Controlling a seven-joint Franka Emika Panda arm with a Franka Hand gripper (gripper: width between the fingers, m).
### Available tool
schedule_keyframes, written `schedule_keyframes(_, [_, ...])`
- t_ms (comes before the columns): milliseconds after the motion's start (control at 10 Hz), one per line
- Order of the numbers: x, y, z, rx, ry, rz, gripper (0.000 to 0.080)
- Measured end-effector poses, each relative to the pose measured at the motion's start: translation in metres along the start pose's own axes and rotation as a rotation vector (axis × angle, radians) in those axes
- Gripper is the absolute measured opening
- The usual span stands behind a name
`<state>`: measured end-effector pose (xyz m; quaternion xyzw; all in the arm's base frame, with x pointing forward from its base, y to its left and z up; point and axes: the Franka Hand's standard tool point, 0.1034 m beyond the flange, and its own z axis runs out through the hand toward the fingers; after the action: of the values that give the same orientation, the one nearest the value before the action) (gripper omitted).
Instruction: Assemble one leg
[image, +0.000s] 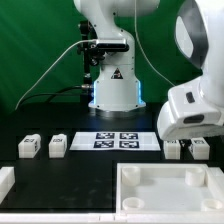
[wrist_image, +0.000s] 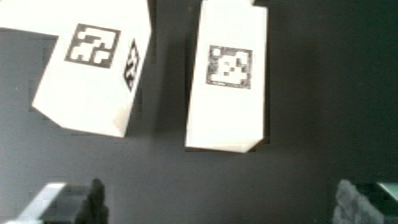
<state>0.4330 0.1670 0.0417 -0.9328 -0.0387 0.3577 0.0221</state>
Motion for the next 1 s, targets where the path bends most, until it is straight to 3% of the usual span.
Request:
schedule_keyframes(100, [-0.007,-0.007,0.008,0.004,-0.118,0.064,0.0649])
schedule_keyframes(200, [0.001,-0.011,0.011,0.012,-0.091,0.062,0.0649])
schedule_keyframes(600, [-0.009,-0.01,0.044,0.003,-0.087,0.068,0.0649])
schedule_keyframes(900, [-0.011,-0.01,0.05,0.0,-0.094,0.067,0.0649])
schedule_keyframes(1000, [-0.011,-0.01,0.05,0.0,-0.094,0.067,0.0552])
